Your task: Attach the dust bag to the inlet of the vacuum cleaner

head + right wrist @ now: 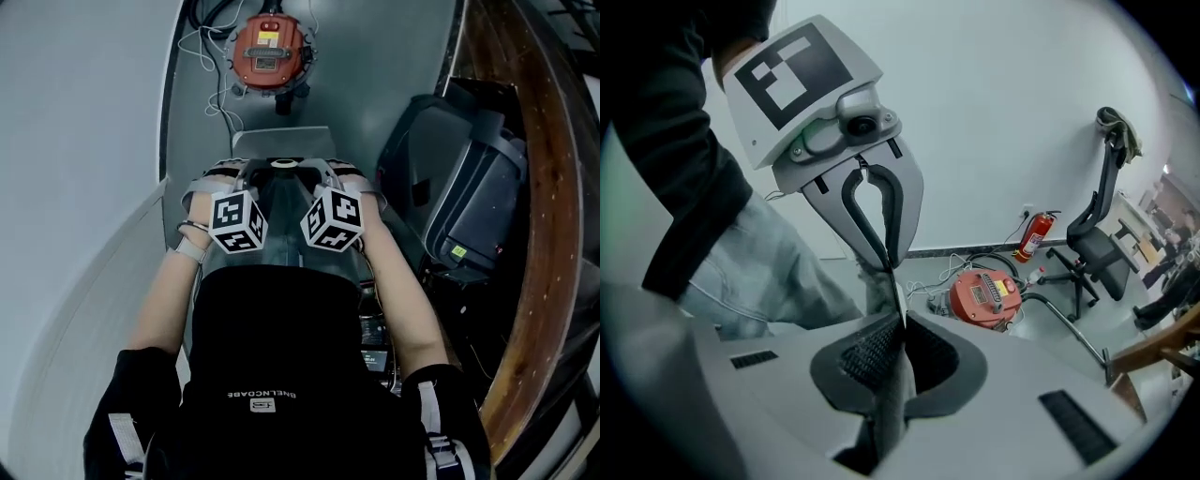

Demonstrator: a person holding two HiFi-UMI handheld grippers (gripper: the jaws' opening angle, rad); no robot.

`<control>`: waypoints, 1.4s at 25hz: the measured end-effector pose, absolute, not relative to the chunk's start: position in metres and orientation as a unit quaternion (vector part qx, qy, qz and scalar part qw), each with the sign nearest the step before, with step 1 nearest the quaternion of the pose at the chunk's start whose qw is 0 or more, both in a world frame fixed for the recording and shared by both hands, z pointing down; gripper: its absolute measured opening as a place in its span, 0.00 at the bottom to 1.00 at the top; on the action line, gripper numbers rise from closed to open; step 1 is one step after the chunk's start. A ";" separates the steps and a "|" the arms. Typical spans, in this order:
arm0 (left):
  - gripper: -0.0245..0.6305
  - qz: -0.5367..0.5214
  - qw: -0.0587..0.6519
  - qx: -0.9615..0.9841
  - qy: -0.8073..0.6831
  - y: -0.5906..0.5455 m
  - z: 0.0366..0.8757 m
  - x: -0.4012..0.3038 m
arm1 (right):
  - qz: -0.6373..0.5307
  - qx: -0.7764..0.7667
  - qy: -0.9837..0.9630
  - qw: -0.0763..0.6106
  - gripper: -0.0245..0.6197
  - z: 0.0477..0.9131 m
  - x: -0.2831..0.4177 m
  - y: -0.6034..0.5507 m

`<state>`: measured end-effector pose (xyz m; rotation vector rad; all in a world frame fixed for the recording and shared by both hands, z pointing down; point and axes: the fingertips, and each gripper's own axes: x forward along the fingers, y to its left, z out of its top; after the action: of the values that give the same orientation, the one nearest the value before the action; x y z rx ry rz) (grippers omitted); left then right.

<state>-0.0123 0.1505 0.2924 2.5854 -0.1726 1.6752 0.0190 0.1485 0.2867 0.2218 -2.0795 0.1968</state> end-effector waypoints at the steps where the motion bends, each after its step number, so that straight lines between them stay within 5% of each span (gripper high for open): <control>1: 0.07 0.543 0.031 0.837 -0.053 0.151 0.304 -0.016 | 0.081 0.093 -0.858 0.499 0.10 0.298 0.015 0.149; 35: 0.07 0.534 0.046 0.844 -0.025 0.117 0.655 -0.042 | 0.130 0.146 -0.822 0.535 0.10 0.646 -0.011 0.119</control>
<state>-0.0422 0.1174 0.6550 2.5747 -0.0761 1.6307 -0.0109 0.1190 0.6463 0.3481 -1.9578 0.3087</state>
